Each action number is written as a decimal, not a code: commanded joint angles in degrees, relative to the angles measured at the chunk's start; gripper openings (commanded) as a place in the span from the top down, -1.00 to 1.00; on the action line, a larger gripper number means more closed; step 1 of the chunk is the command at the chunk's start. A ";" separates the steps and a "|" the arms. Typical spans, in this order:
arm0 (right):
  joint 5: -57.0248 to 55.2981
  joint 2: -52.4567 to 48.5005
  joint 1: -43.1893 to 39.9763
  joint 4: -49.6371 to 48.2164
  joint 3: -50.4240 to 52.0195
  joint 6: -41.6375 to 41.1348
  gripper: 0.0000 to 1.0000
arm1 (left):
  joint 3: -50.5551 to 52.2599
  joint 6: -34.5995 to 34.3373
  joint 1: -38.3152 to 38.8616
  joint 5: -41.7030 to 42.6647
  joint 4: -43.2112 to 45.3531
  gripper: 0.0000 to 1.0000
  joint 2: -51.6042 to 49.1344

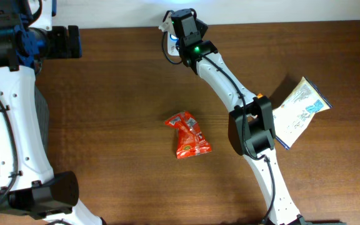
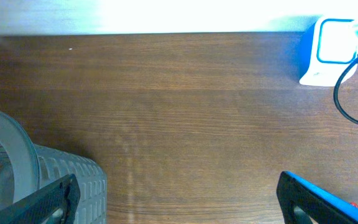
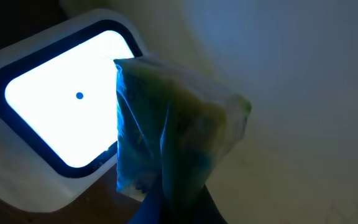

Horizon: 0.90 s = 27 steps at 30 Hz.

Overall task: Scan the item barcode
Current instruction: 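Raise the teal tissue pack up to the scanner with the right gripper, then carry the teal pack right and release it beside the orange pack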

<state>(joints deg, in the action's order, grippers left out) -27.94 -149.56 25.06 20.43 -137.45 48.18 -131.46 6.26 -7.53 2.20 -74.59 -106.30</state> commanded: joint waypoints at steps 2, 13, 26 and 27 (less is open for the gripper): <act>0.55 -0.09 0.46 -1.95 -0.33 -0.17 0.92 | 0.11 0.72 -0.42 0.42 -0.11 -0.98 -0.09; 0.76 -0.11 1.68 -2.25 -0.33 -0.20 0.92 | 0.11 0.74 -0.42 0.44 -0.11 -0.99 -0.09; 5.84 9.53 3.82 7.34 -0.37 -16.35 0.92 | 0.11 0.74 -0.42 0.44 -0.11 -0.99 -0.09; 7.30 11.52 3.98 9.88 -0.37 -19.45 0.92 | 0.11 0.72 -0.42 0.44 -0.11 -0.98 -0.09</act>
<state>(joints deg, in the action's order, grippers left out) -25.02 -147.61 27.81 27.79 -137.34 38.09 -131.46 6.26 -7.53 2.17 -74.59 -106.30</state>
